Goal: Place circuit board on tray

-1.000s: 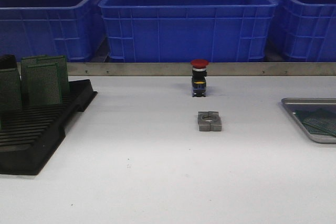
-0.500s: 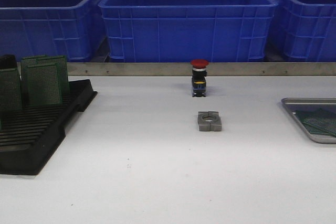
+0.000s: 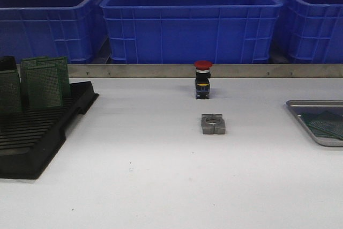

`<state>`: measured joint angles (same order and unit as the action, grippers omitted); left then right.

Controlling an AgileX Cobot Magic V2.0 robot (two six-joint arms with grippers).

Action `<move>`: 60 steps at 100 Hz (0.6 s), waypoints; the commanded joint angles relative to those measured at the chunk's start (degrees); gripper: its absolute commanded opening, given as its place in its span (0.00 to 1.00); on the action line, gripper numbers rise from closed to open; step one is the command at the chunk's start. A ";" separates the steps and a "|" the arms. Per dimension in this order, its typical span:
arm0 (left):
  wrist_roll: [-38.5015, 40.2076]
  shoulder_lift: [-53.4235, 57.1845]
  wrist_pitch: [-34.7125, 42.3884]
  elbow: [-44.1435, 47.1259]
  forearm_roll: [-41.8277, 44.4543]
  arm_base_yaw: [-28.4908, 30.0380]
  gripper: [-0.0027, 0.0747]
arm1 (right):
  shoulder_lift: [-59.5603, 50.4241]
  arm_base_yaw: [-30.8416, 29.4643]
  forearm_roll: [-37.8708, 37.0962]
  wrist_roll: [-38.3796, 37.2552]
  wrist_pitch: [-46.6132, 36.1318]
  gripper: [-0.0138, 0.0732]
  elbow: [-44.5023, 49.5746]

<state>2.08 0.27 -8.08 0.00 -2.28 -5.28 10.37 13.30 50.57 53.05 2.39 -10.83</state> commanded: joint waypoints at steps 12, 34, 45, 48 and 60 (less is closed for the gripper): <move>0.52 1.82 4.60 2.78 -0.53 0.01 0.01 | 0.23 -6.55 -22.38 -18.84 -12.05 0.09 3.60; 0.52 1.82 4.60 2.78 -0.53 0.01 0.01 | -4.82 -14.23 -52.61 -54.08 -13.17 0.09 10.36; 0.52 1.82 4.60 2.78 -0.53 0.01 0.01 | -7.85 -18.07 -55.79 -58.52 -8.70 0.09 11.66; 0.52 1.82 4.60 2.78 -0.53 0.01 0.01 | -8.63 -18.98 -55.79 -58.52 -8.06 0.09 11.71; 0.52 1.82 4.60 2.78 -0.53 0.01 0.01 | -12.72 -21.16 -55.79 -58.43 -5.58 0.09 11.71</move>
<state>2.08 0.27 -8.08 0.00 -2.28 -5.28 0.00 -6.46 -3.86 -4.48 -1.16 1.52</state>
